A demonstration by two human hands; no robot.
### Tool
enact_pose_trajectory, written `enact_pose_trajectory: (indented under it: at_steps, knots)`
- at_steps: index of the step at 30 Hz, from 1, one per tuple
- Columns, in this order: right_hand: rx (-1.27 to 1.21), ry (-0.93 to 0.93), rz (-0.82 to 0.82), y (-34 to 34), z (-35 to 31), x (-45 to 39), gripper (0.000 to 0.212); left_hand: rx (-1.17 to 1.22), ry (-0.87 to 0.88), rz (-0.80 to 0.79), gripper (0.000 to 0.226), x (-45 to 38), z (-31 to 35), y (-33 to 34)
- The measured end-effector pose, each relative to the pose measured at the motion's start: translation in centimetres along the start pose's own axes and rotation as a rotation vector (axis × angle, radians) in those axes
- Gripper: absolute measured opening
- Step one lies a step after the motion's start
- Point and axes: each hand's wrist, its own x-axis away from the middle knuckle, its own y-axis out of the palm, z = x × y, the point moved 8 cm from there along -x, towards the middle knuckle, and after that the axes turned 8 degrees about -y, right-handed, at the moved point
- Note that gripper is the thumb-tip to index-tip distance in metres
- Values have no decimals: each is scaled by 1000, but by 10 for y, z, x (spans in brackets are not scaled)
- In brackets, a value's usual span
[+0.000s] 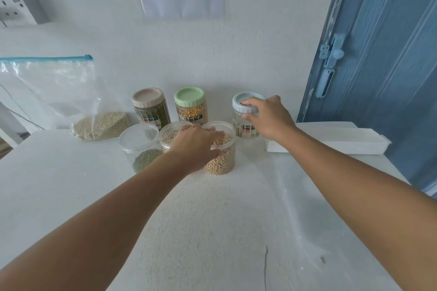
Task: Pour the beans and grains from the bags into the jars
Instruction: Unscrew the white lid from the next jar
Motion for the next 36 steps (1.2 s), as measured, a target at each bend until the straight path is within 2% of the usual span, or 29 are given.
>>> enact_pose_trajectory:
  at_steps: [15, 18, 20, 22, 26, 30, 36]
  knots:
    - [18, 20, 33, -17, -18, 86, 41, 6, 34, -7, 63, 1, 2, -3]
    - [0, 23, 41, -17, -23, 103, 40, 27, 49, -41, 78, 4, 0, 3]
    - [-2, 11, 37, -17, -27, 114, 41, 150, 43, -71, 98, 14, 0, 8]
    - [-3, -11, 20, -18, -35, 123, 41, 326, 29, -28, 108, 33, 2, 4]
    - [-22, -74, -38, -14, -57, 135, 41, 653, 5, 116, 100, 79, 1, -2]
    - [-105, -98, -124, 0, -85, 137, 41, 859, -43, 68, 97, 101, -8, 14]
    - [-197, -200, -212, 31, -134, 137, 41, 1148, -161, 87, 90, 111, -54, 24]
